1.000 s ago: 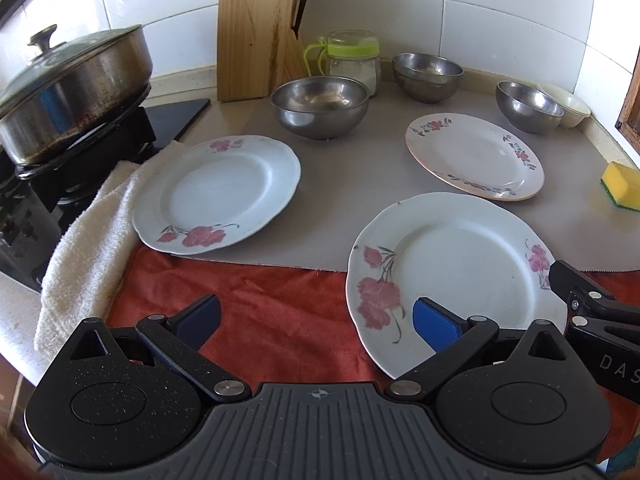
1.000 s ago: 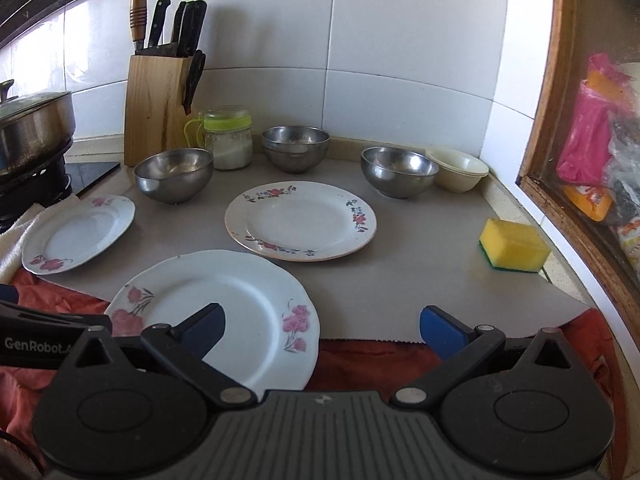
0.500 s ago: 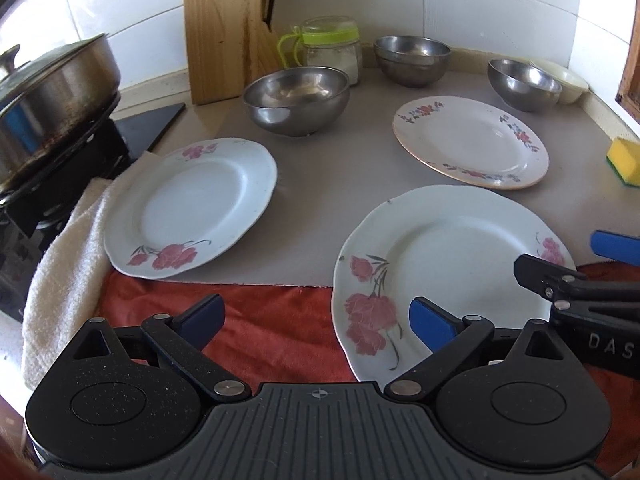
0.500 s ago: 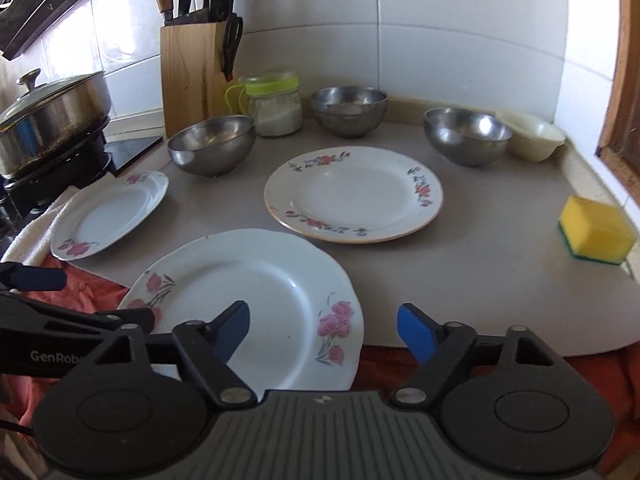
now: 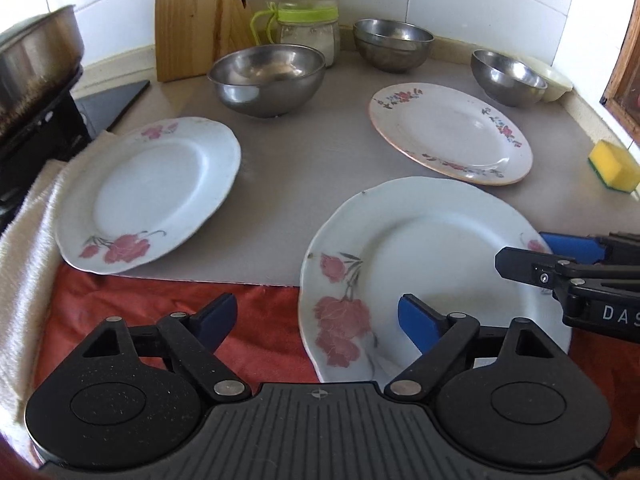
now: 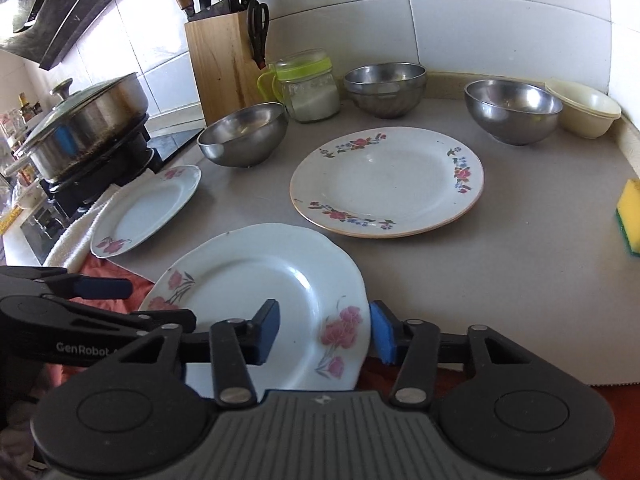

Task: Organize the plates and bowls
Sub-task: 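Move the left gripper onto the rim of the pink-flowered white plate and close, then lift the held plate with the left gripper toward the plate beside the towel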

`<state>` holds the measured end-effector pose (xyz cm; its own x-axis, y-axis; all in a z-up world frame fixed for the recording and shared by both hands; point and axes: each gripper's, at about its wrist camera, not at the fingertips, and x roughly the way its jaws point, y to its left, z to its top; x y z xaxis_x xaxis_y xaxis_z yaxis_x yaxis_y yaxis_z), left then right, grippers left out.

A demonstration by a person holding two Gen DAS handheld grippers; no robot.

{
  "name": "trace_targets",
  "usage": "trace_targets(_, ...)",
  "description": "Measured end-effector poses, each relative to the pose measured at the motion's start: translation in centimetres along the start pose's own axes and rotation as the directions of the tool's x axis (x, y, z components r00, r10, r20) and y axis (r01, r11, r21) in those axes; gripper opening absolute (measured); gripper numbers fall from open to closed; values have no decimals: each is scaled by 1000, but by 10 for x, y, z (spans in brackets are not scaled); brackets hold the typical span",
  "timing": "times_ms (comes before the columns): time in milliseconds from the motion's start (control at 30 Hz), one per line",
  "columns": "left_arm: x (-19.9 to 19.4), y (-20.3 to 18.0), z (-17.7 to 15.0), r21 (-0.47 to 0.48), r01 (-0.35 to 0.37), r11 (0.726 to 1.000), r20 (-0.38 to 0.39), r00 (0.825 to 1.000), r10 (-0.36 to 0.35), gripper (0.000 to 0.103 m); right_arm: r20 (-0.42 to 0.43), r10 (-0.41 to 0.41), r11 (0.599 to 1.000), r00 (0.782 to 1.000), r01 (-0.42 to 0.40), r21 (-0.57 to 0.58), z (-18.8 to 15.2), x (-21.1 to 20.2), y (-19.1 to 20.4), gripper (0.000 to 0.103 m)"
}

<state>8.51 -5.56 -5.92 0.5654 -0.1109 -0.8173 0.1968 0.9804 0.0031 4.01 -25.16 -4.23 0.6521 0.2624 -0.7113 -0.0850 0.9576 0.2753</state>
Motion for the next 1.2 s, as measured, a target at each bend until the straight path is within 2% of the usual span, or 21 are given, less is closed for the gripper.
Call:
trace_targets(133,1,-6,1,47,67,997,-14,998,-67,89,-13,12,999,1000,-12,34,-2,-4,-4,46)
trace_targets(267,5,-11,2,116,165,979,-29,986,-163,91,-40,27,998,999,-24,64,-7,-11,-8,46)
trace_targets(333,6,-12,3,136,183,974,-36,983,-179,91,-71,27,998,997,-23,54,-10,-12,-5,46)
trace_targets(400,8,-11,4,146,200,969,-40,980,-197,91,-59,-1,998,998,4,56,-13,-12,0,47)
trace_targets(500,9,-11,7,164,201,966,-39,979,-198,90,-64,-52,996,997,56,69,-11,-10,7,47)
trace_targets(567,8,-6,10,159,204,966,-28,979,-202,83,-59,-41,993,997,47,106,-11,-11,3,46)
trace_targets(633,6,-2,14,166,214,963,-17,977,-214,80,-59,-32,990,998,40,137,-9,-12,0,46)
trace_targets(733,8,0,16,179,215,960,-26,976,-214,81,-41,-59,993,997,63,101,-7,-12,8,46)
trace_targets(833,11,6,17,148,225,963,-27,974,-223,82,-25,-78,995,997,79,66,-3,-9,14,46)
trace_targets(1000,6,12,19,150,200,968,6,979,-203,82,-27,-51,999,998,51,-2,-1,-10,24,46)
trace_targets(1100,7,18,16,128,221,967,-11,975,-221,79,-69,-32,999,997,31,-25,-6,-9,23,46)
trace_targets(1200,6,17,13,134,207,969,-7,978,-208,78,-102,-20,999,995,16,-43,-11,-5,21,47)
